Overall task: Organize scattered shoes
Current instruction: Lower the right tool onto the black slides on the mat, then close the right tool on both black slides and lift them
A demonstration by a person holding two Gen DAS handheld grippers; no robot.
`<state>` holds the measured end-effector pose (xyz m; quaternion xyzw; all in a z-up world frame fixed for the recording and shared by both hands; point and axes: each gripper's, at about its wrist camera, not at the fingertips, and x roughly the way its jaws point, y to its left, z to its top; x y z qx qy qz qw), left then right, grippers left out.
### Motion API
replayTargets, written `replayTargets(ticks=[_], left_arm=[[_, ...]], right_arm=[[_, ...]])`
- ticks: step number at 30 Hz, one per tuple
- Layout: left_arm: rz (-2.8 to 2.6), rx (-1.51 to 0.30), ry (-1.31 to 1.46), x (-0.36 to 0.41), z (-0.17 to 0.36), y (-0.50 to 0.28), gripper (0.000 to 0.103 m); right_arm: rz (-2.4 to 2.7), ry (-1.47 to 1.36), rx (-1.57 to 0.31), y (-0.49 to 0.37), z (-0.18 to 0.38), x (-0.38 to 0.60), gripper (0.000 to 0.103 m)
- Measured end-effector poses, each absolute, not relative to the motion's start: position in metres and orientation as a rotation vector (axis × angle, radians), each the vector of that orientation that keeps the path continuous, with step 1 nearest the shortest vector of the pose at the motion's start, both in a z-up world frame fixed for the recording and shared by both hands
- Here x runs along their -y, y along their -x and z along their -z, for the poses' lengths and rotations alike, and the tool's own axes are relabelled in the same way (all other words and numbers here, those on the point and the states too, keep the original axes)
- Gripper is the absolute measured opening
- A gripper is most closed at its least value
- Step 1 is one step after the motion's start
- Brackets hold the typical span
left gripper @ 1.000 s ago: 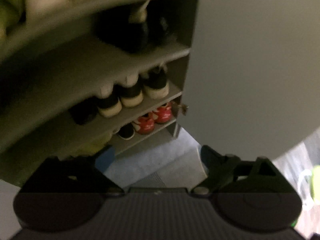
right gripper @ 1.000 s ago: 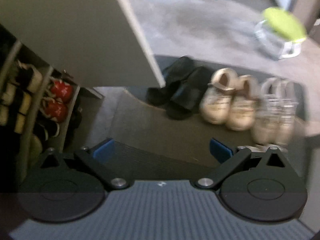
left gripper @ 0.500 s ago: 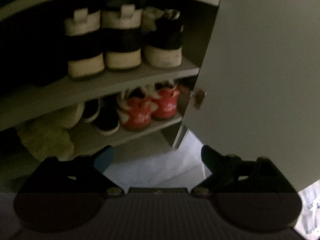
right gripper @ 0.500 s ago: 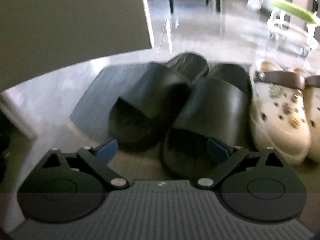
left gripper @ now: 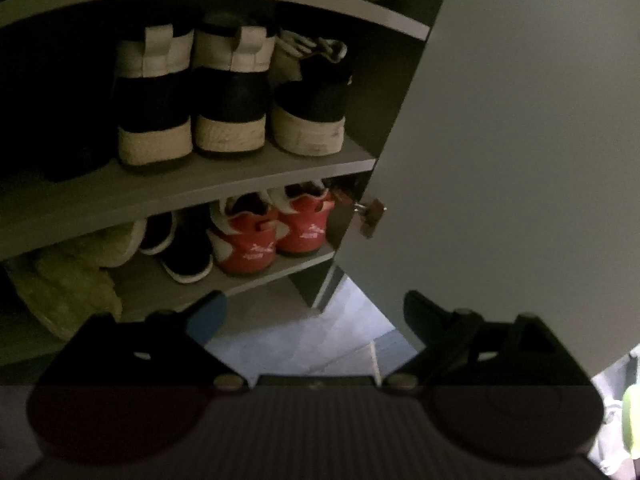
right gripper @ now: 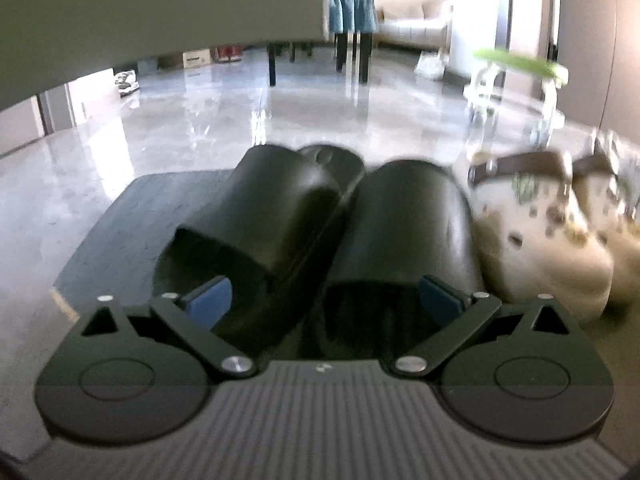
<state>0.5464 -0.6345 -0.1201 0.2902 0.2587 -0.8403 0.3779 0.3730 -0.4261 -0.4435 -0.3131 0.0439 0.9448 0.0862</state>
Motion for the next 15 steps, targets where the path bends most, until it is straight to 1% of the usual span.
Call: replayTargets(ticks=[2, 4, 7, 10, 11, 13, 15], left_arm=[[2.142, -0.685, -0.769, 0.635, 0.124, -0.545, 0.096], [2.132, -0.756, -0.796, 0.637, 0.129, -0.546, 0.096], [2.110, -0.736, -0.775, 0.632, 0.127, -0.554, 0.096], [2.093, -0.755, -0.750, 0.631, 0.123, -0.562, 0.096], [2.092, -0.789, -0.738, 0.632, 0.123, -0.566, 0.096], [2.080, -0.811, -0.726, 0.632, 0.123, -0.571, 0.096], [2.069, -0.810, -0.730, 0.632, 0.125, -0.573, 0.096]], right_arm=[[-2.822, 0.918, -0.143, -0.373, 0.449, 0.428, 0.102], [-2.827, 0.899, -0.160, -0.361, 0.455, 0.426, 0.102], [-2.835, 0.867, -0.194, -0.342, 0.462, 0.423, 0.099], [-2.857, 0.868, -0.190, -0.338, 0.458, 0.419, 0.100], [-2.868, 0.875, -0.179, -0.340, 0.455, 0.418, 0.100], [-2.888, 0.890, -0.157, -0.343, 0.450, 0.415, 0.096], [-2.908, 0.904, -0.134, -0.347, 0.445, 0.412, 0.085]])
